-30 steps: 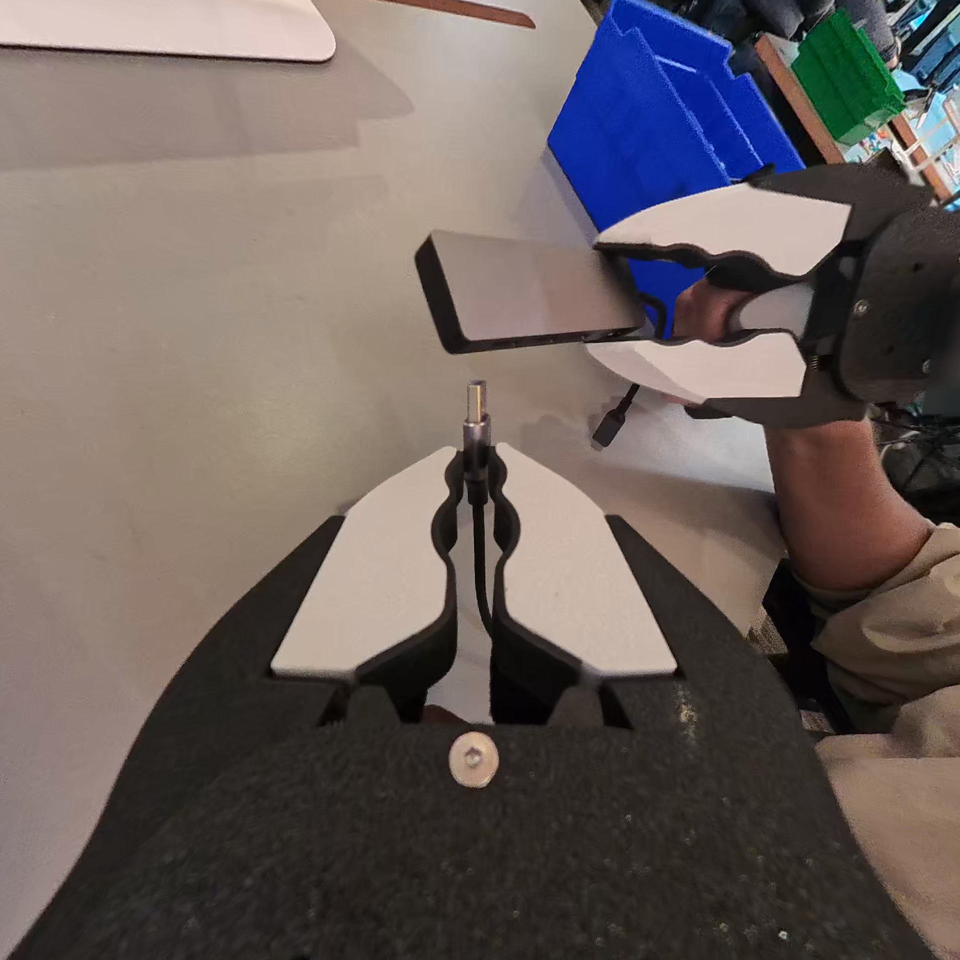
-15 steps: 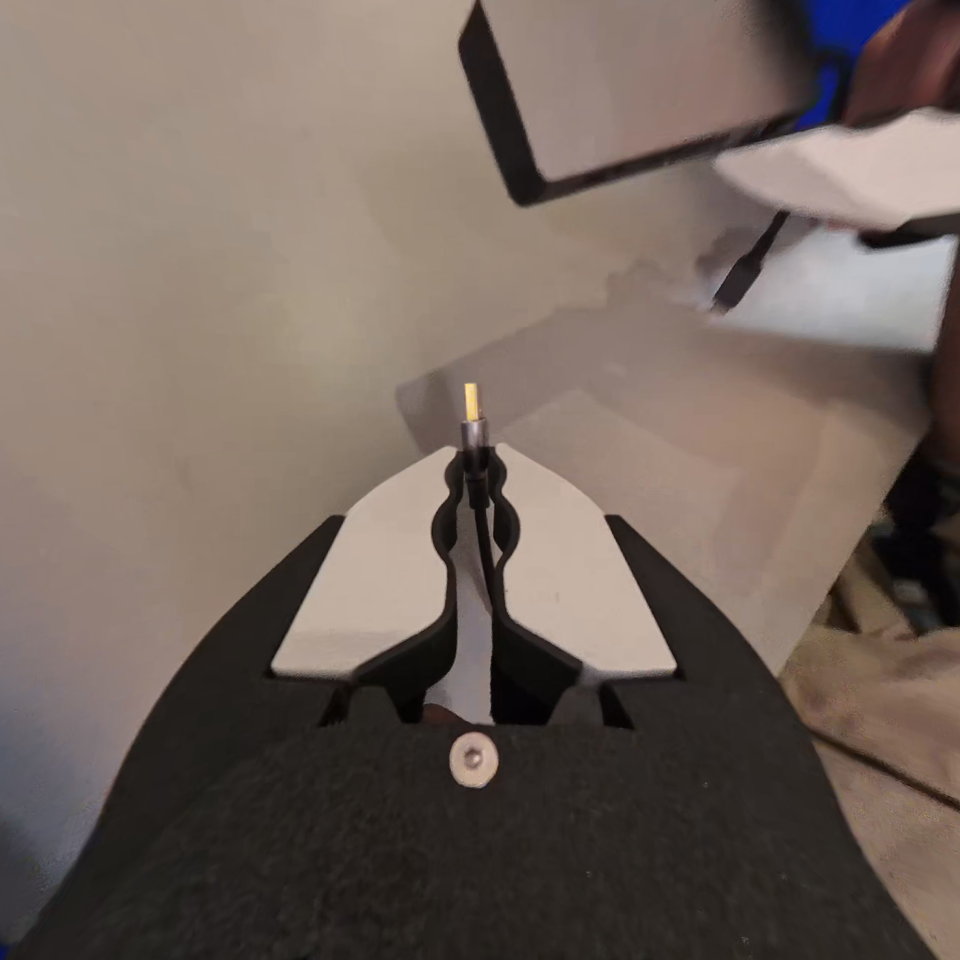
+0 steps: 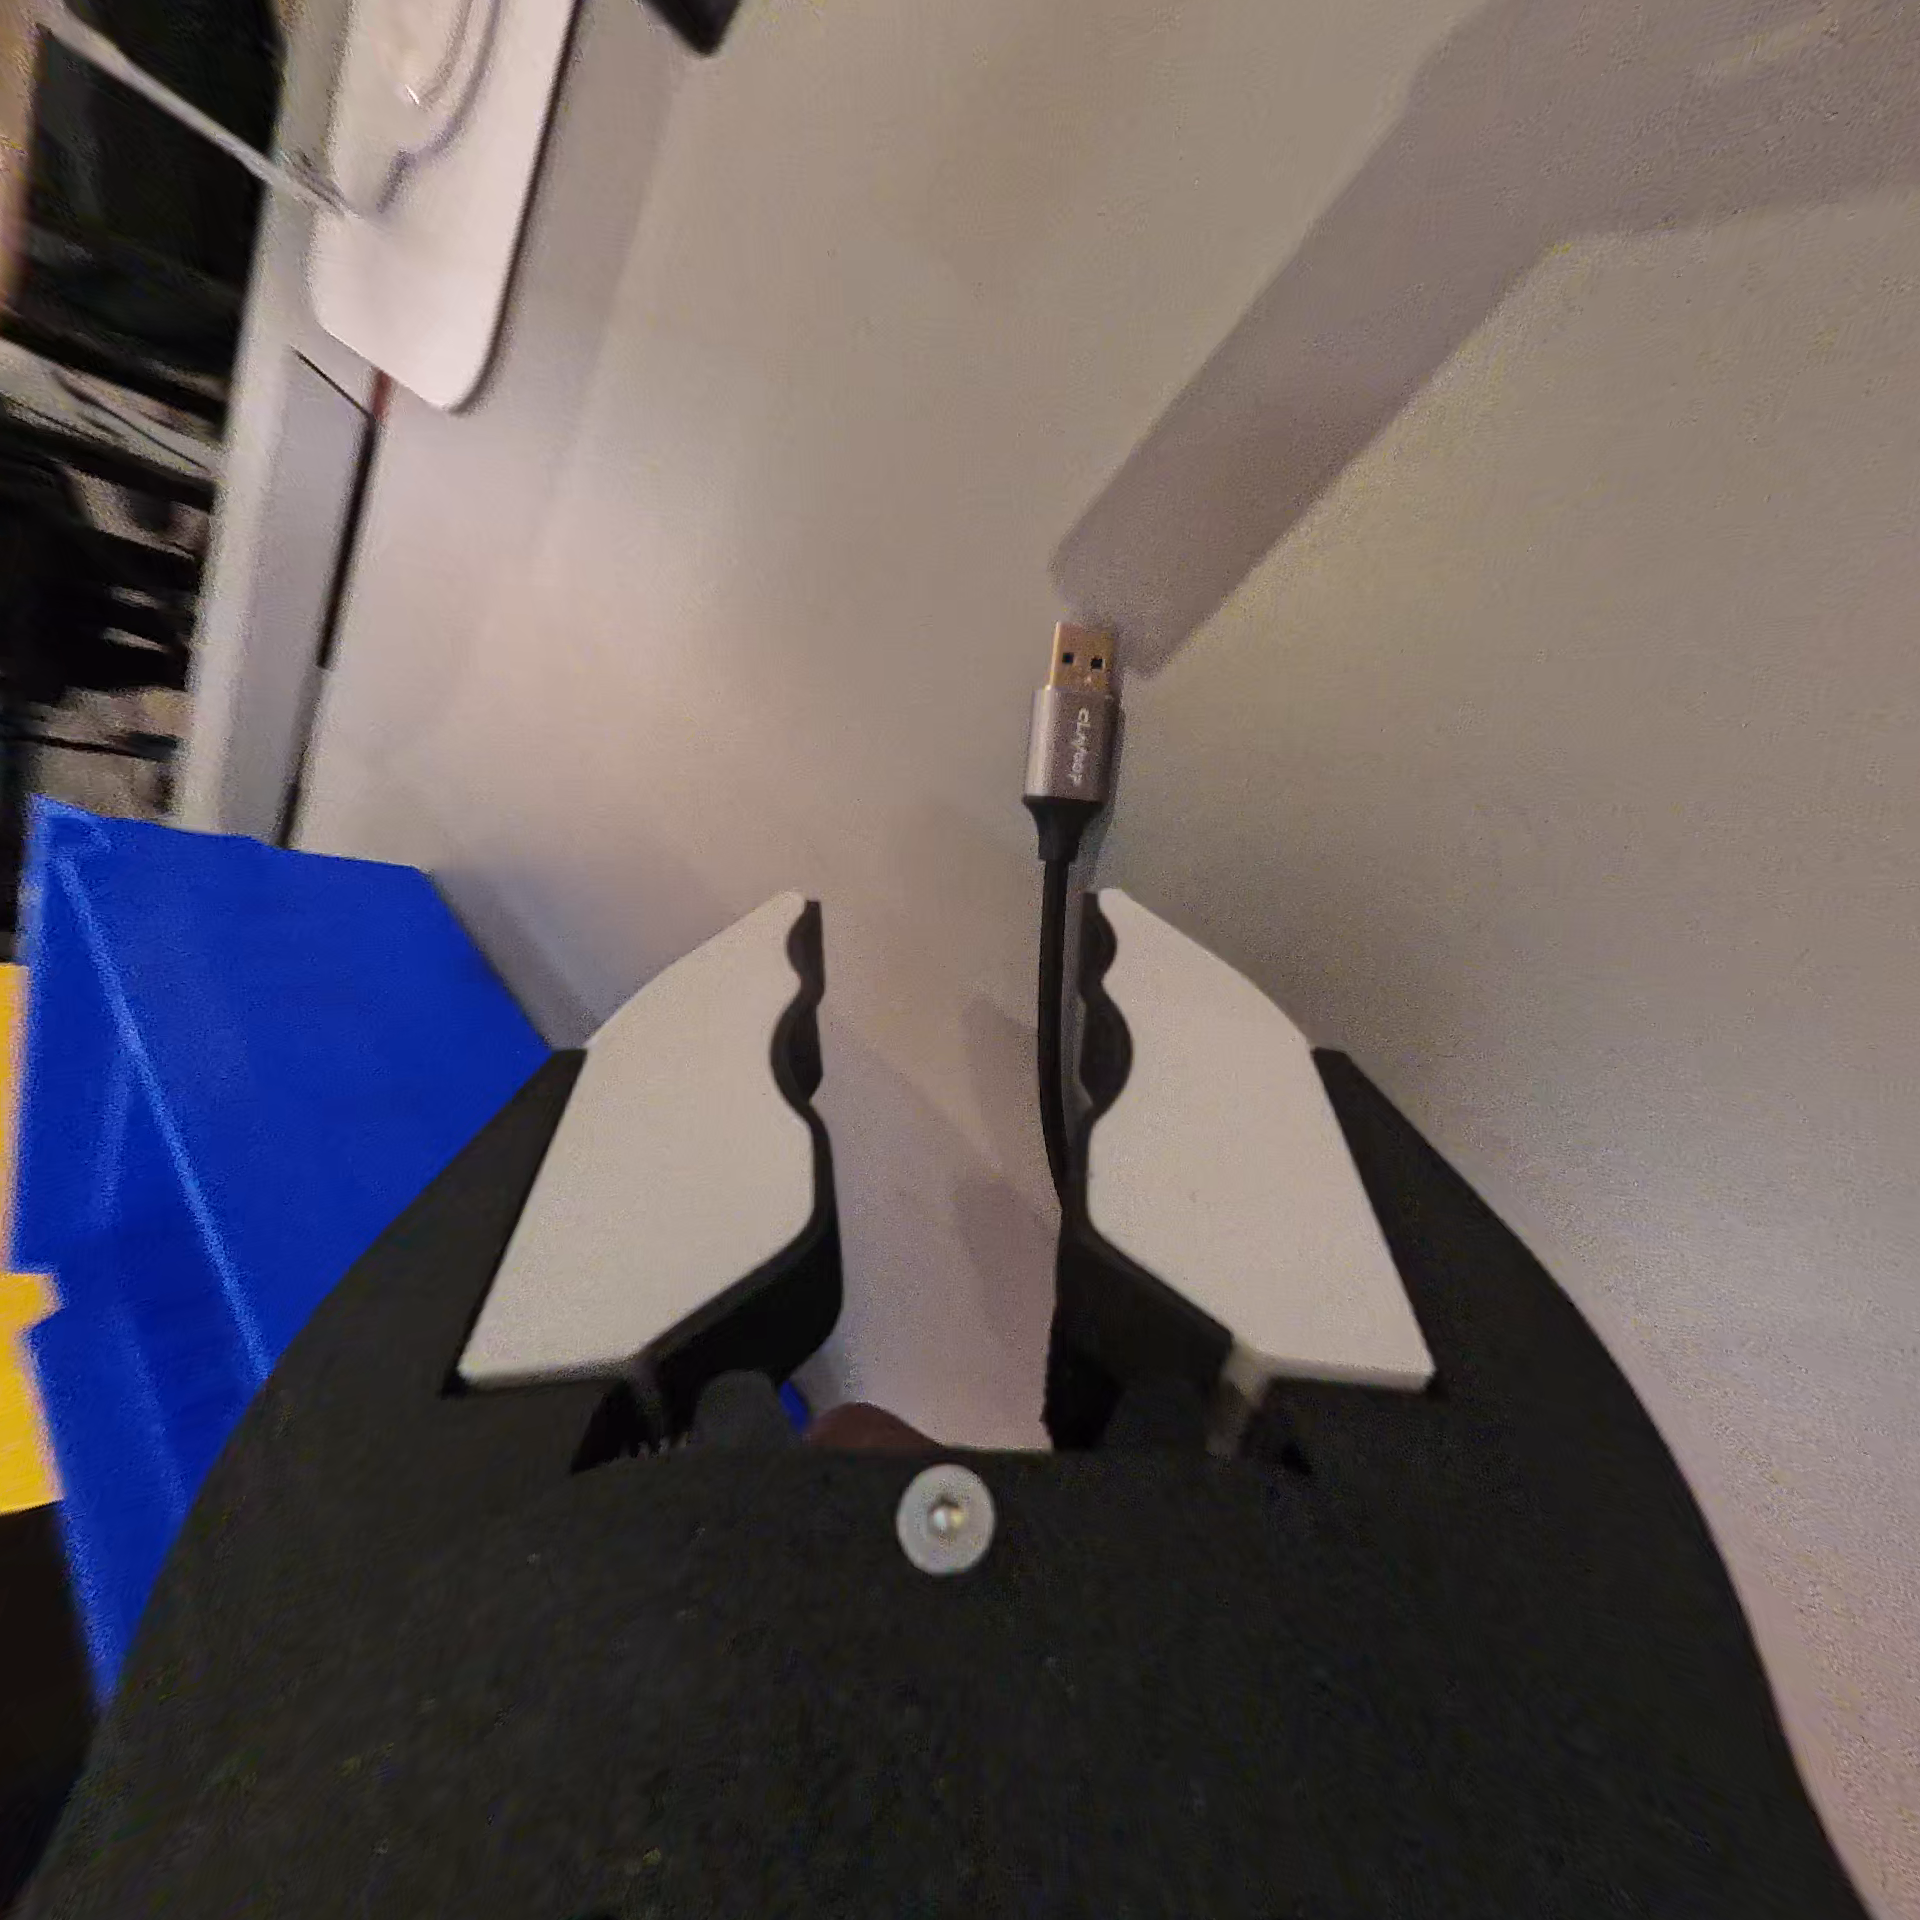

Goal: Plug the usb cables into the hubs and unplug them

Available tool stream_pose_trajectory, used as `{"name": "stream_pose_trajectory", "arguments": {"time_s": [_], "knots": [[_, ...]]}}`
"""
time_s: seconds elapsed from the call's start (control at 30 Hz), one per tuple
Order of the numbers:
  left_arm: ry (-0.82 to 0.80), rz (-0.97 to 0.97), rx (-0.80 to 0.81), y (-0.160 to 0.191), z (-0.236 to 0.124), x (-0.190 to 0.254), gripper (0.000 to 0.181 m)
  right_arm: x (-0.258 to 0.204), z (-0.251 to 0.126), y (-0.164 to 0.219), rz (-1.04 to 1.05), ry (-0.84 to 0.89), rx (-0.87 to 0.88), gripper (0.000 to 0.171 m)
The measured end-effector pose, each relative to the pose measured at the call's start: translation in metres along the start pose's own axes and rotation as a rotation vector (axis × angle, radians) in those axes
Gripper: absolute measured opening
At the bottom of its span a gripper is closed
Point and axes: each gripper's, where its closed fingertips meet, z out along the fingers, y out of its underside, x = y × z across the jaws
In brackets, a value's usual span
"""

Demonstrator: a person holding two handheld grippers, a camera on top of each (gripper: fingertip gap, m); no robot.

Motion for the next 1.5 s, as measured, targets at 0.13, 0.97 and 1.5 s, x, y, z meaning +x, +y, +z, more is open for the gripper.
{"name": "stream_pose_trajectory", "arguments": {"time_s": [0.13,0.97,1.5], "knots": [[0.032,0.039,-0.003,-0.004,0.012,0.005,0.047,0.000,0.000,-0.001,-0.002,-0.002,0.002,0.034],[0.432,-0.187,-0.036,-0.010,0.039,0.013,0.010,0.000,-0.004,-0.003,0.003,-0.016,0.019,0.034],[0.577,-0.475,0.172,-0.036,-0.009,0.016,0.009,-0.004,-0.002,-0.002,0.022,-0.046,0.025,0.034]]}}
